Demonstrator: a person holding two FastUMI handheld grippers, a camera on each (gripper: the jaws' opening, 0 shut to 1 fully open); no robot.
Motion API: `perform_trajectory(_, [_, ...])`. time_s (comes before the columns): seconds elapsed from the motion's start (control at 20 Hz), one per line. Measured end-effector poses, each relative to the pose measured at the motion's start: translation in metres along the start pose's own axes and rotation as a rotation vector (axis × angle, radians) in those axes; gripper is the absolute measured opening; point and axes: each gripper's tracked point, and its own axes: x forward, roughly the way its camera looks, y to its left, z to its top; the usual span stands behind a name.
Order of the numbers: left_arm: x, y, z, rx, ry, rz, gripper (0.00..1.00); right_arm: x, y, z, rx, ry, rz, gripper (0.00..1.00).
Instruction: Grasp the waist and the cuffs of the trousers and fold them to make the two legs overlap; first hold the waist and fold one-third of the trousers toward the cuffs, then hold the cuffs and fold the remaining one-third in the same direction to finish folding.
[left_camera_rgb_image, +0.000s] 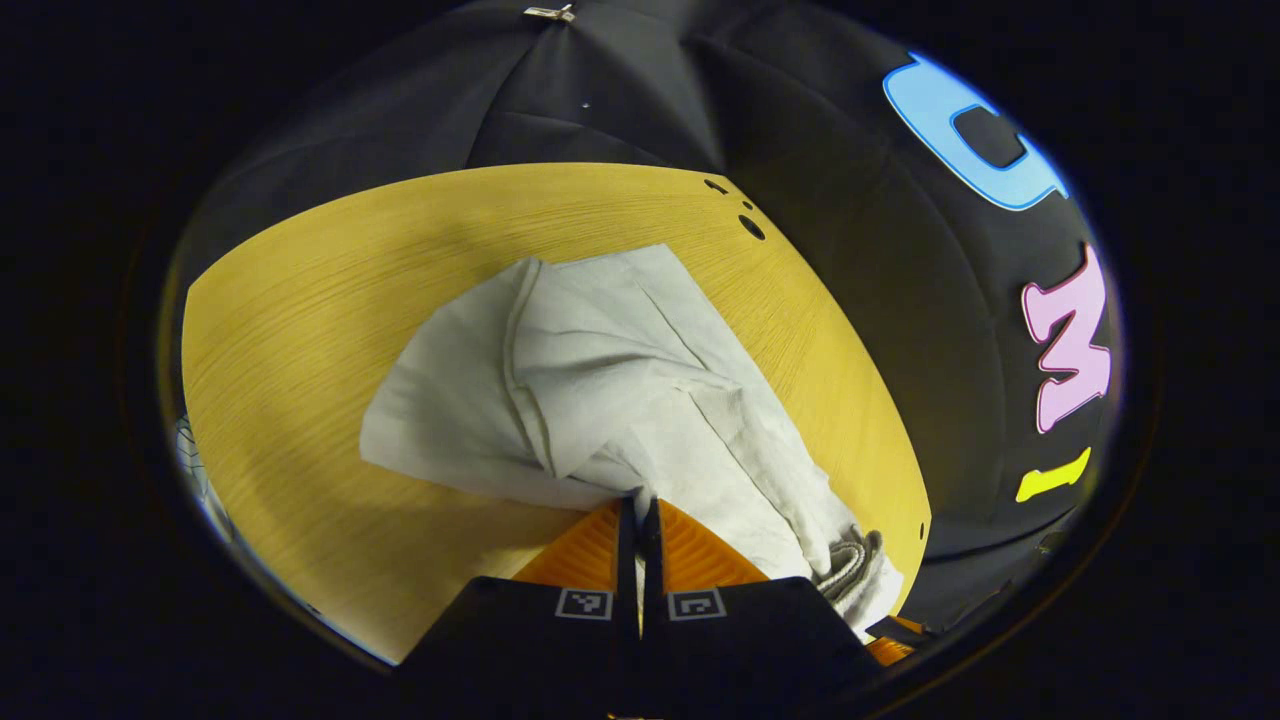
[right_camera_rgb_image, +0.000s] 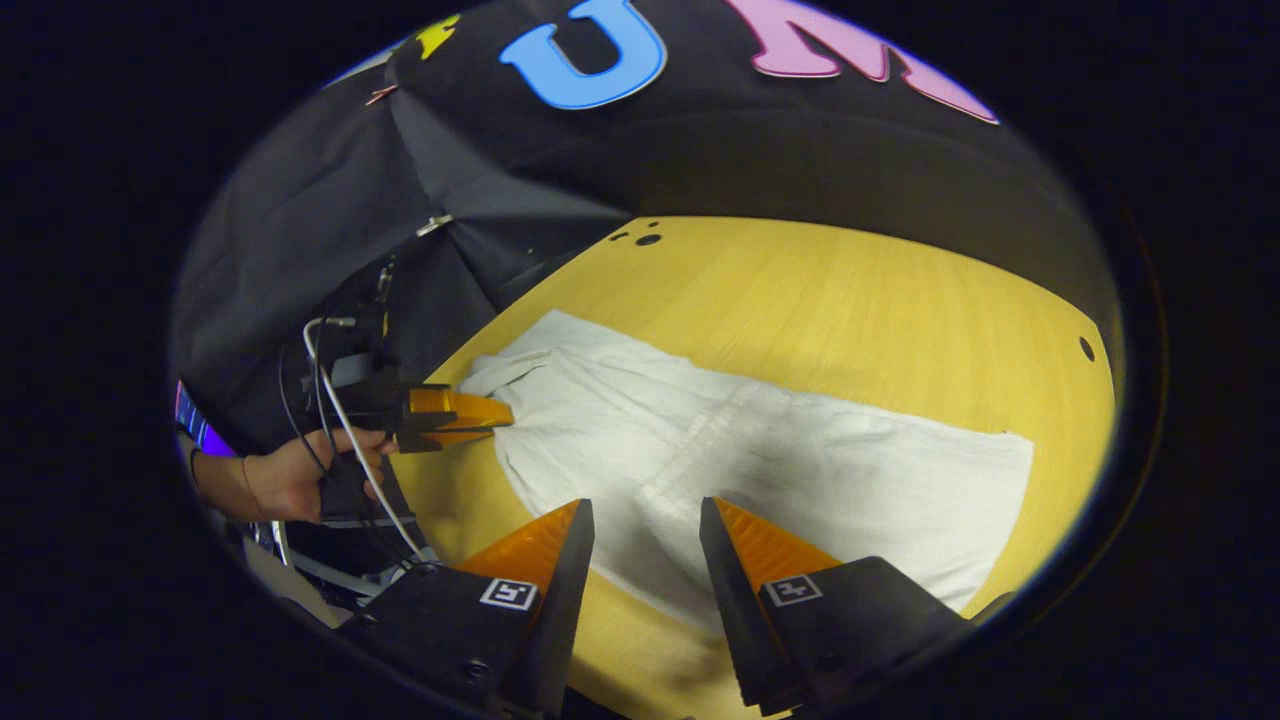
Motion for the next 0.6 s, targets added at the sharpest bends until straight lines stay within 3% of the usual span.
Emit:
perform_trajectory(0.35, [-0.034, -0.059, 0.034, -0.056, -0.112, -0.202, 0.06, -0.077, -0.111, -0.019, 0.182, -0.098, -0.246, 0.67])
perform_trajectory(0.6, [-0.064, -0.13, 0.041, 0.097, -0.176, -0.336, 0.06, -0.129, -0.16, -0.047, 0.35, -0.158, -0.371, 0.67])
